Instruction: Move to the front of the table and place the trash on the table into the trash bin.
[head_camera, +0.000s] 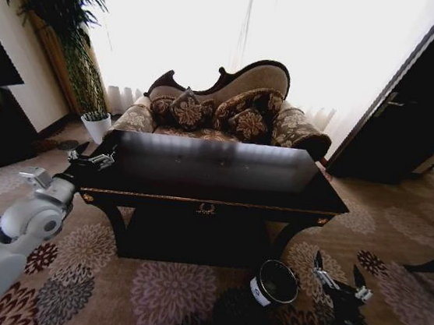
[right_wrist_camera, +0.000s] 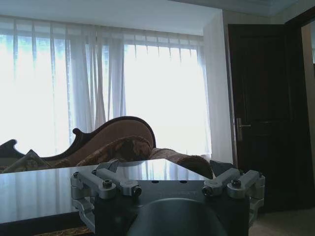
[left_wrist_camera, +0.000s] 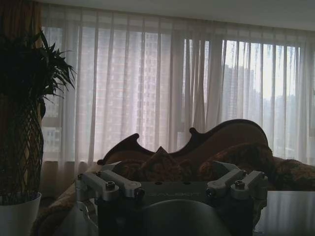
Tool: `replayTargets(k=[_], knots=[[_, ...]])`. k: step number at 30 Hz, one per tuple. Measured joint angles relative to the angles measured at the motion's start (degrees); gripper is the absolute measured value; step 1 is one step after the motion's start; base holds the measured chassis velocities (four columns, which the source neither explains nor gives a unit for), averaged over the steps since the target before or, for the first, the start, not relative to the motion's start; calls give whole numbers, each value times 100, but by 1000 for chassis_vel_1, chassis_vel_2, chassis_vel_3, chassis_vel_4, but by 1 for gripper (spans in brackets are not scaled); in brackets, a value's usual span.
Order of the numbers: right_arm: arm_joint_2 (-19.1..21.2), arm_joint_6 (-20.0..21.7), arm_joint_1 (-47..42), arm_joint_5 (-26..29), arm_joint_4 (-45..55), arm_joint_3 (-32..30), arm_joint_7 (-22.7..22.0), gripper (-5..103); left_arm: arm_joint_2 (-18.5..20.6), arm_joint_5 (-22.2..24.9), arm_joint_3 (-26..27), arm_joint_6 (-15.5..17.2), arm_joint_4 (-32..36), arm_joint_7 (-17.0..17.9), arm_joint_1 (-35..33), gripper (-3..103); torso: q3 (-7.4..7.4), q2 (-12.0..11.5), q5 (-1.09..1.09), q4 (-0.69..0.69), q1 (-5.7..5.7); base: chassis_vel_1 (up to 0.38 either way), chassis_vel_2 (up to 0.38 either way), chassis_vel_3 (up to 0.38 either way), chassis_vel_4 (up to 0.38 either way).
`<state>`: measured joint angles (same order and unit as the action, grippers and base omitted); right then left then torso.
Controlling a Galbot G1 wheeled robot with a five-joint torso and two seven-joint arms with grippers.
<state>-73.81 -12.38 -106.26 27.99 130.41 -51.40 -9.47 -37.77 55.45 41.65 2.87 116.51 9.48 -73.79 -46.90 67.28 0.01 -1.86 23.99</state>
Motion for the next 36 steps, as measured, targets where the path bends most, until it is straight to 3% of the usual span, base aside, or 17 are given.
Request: replayTargets(k=[2,3,5,6,7,12,18,23,36], knots=[[401,278,370,182,22,-23,-122,100,0,0,0,0,0,0,0,100,0,-1,1,0,0,0,0,0,0],[401,278,370,182,22,-23,-122,100,0,0,0,0,0,0,0,100,0,-1,1,0,0,0,0,0,0],[808,447,599,357,22,-23,-194,100,0,0,0,0,0,0,0,100,0,0,2,1,1,0,0,0,0],[1197,572,769,499,15,-21,-242,100,0,0,0,0,0,0,0,100,0,-1,0,2,1,0,0,0,0],[1197,572,769,499,15,-21,-242,100,0,0,0,0,0,0,0,100,0,-1,0,2,1,0,0,0,0],[2039,861,1126,1014,-45,-5,-335,100,0,0,0,0,0,0,0,100,0,0,0,0,1,0,0,0,0],[2475,962,1593,1322,-257,117,-371,100,0,0,0,0,0,1,0,100,0,0,1,0,1,0,0,0,0],[2989,1186,2292,1917,-699,465,-508,100,0,0,0,0,0,1,0,100,0,-1,-1,2,1,0,0,0,0],[3392,1488,2509,2359,-1115,842,-536,100,0,0,0,0,0,0,0,100,0,0,0,0,1,0,0,0,0]])
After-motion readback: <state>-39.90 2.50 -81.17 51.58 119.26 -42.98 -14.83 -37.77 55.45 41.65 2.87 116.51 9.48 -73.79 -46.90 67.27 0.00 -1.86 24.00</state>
